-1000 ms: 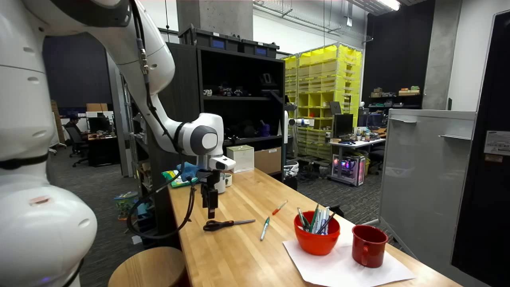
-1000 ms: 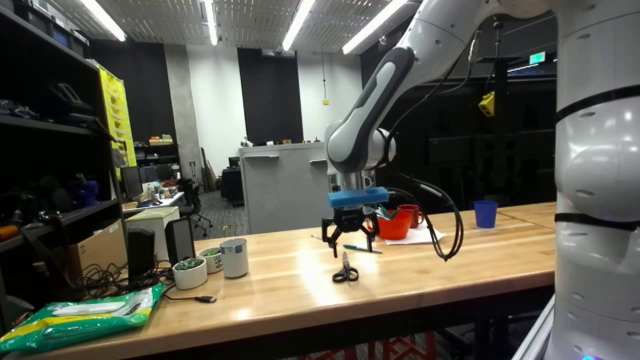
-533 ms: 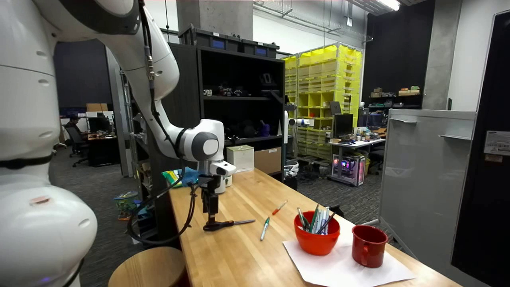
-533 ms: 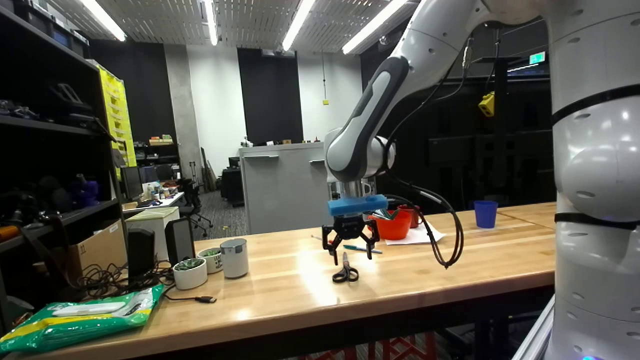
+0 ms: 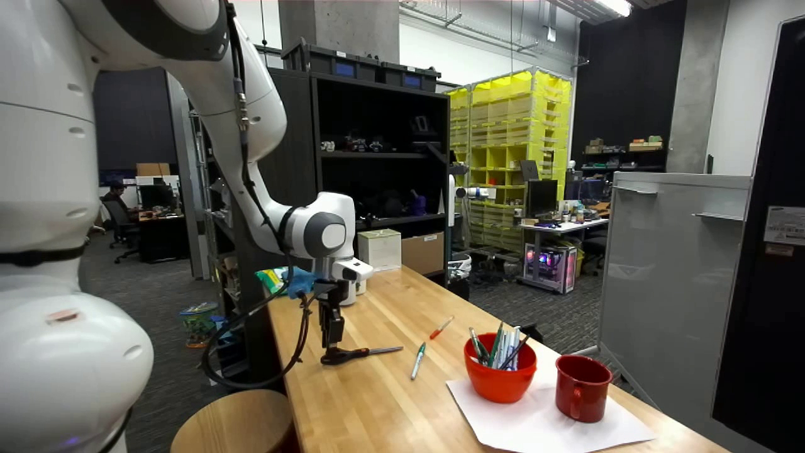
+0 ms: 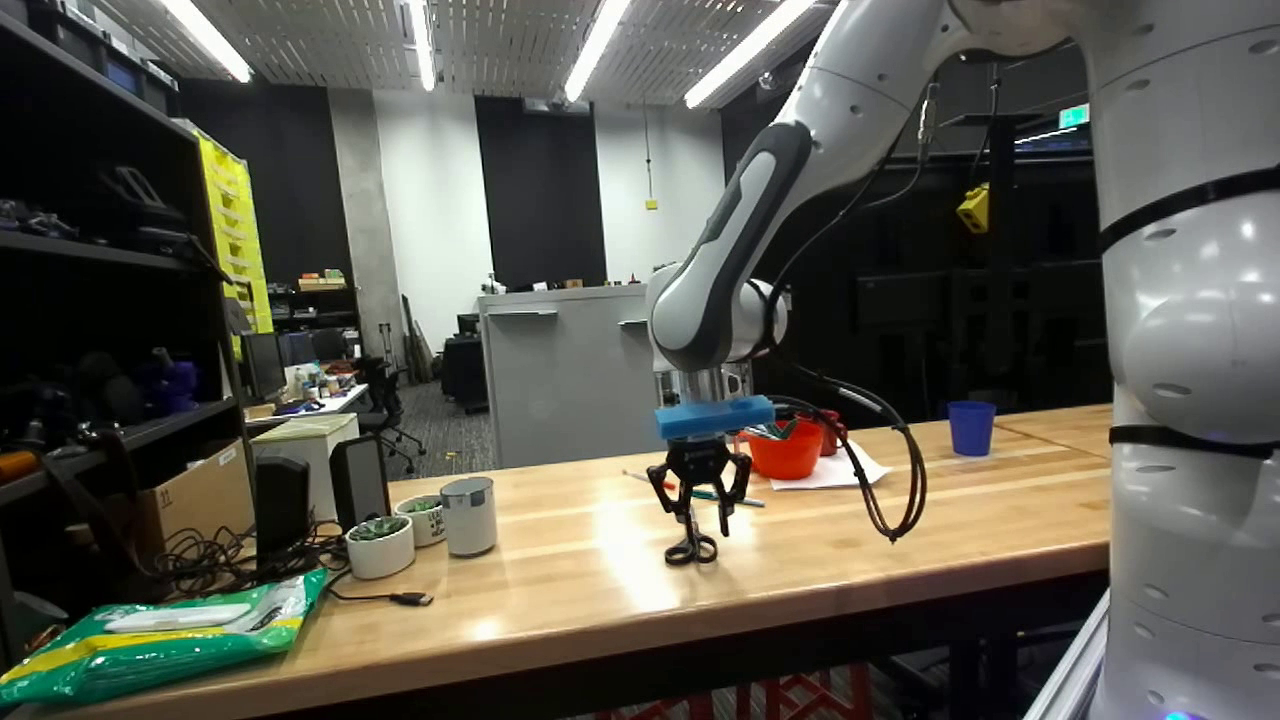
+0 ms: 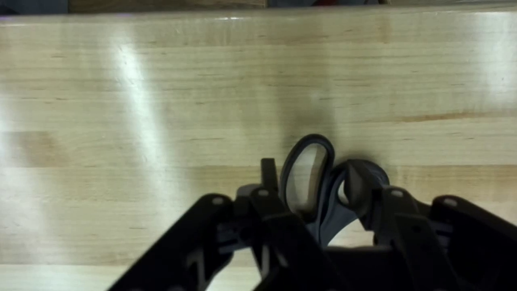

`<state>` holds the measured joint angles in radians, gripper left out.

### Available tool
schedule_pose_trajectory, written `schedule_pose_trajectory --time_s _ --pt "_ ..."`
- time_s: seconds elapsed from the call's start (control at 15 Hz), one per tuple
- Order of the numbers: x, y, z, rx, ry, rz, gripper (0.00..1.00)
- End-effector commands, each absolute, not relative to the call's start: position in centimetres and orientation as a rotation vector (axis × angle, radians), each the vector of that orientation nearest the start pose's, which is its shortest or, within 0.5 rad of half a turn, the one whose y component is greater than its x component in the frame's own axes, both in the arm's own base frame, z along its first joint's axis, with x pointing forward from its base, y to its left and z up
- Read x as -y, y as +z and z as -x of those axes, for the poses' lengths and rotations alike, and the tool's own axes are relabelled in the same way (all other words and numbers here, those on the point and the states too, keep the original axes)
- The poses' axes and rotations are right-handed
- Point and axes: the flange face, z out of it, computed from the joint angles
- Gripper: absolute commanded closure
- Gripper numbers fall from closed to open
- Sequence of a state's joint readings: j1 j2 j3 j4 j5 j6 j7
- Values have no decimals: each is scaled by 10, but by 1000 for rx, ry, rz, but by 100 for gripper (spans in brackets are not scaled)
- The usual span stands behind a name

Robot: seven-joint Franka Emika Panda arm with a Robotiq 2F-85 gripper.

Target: Spin the scissors clockwise and open and close the scissors legs using the thumb and finger placements

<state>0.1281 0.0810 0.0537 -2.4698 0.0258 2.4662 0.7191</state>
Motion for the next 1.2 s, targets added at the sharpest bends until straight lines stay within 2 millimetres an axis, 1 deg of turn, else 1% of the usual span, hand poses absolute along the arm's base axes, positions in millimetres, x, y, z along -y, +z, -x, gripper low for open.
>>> schedule_pose_trajectory --time_s 0.0,0.13,0.33,0.4,0.47,0.53,0.6,0.8,1.13 --pt "-86 253 -466 -869 130 3035 45" --pt "-86 251 -468 -865 140 3036 40" --pt "-87 249 -474 -860 144 3036 43" --pt "-86 248 -476 -859 146 3035 50" --pt "-86 248 -479 -860 149 3033 49" --pt "-86 247 -481 -859 151 3032 53" --pt "-85 246 -484 -858 152 3029 50" --pt "-83 243 -492 -856 159 3028 49" --pt "-81 235 -503 -844 180 3020 52"
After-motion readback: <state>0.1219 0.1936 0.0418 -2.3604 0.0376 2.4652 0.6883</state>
